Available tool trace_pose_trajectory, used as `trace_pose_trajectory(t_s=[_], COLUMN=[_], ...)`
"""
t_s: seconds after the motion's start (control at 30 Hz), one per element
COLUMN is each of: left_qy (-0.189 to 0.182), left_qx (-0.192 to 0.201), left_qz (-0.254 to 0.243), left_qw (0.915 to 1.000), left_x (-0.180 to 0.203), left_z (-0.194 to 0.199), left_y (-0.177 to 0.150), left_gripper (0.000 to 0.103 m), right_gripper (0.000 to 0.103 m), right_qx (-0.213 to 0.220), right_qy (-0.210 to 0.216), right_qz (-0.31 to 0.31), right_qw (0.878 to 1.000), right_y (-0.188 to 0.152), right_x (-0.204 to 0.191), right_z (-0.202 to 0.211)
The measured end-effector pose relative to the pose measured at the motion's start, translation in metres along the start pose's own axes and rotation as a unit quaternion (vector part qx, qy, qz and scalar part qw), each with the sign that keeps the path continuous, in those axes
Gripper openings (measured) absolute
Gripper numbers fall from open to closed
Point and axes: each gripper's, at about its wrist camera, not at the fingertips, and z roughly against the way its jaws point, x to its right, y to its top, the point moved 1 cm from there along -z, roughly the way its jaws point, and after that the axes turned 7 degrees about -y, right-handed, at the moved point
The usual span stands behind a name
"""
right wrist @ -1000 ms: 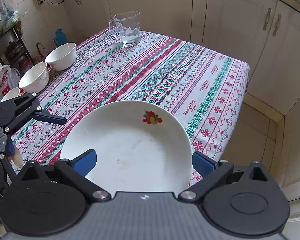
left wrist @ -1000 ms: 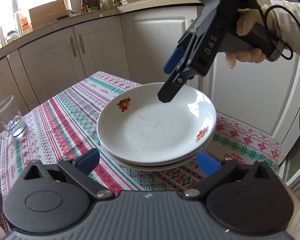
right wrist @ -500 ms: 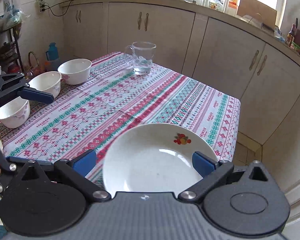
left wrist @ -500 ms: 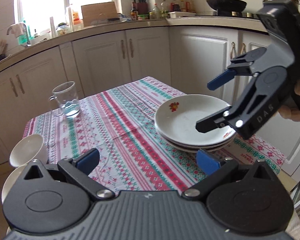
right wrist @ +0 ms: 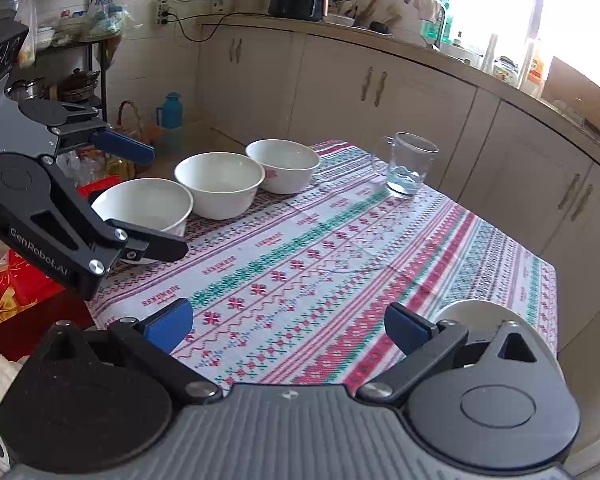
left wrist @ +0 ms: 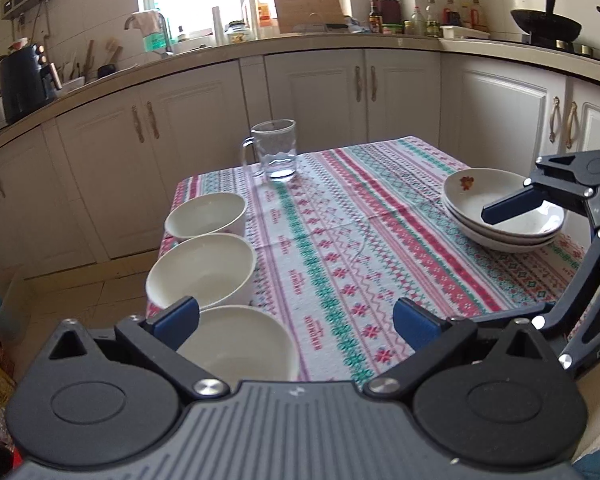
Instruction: Organize plates and bowls
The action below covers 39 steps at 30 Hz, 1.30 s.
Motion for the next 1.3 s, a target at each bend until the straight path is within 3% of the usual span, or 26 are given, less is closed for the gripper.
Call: trace_pose_trajectory(t_s=[0.23,0.5,0.67,0.87,1.3], left_qy=[0.026,-0.023,-0.063,-0.082,-0.098], left_qx=[-0.022,-0.047,-0.068,-0.079,-0.091], left_qz=[0.016,0.061,0.086,0.092,0.1], left_qw=[0.9993,0.9967,0.992,0.9892,0.9859], left_x=[-0.047,-0.082,-0.092,-0.096,-0.105], left_z=[0.0,-0.017,-0.029,-0.037,-0.045], left_y=[-0.022,-0.031,-0.032,-0.033,-0.031], left_gripper=[0.102,0.099,0.08,0.068,0.062], right_gripper=[0.103,0.103,0.102,0.089,0.08], right_qx=[-0.002,-0.013,-0.016,-0.019,-0.011], right_qy=[0.051,0.086,0.112,0.135,0.152], right_qz=[0.0,0.012,0.037,0.074,0.092], right_qw=[0.999,0.996,0.993,0.988,0.984], right_y=[0.015,0.027,0.034,0.038,0.045], right_x=[-0.038,-0.067,-0.08,-0.093,-0.099], right_z=[-0.029,-0.061,-0.071,-0.08,-0.091])
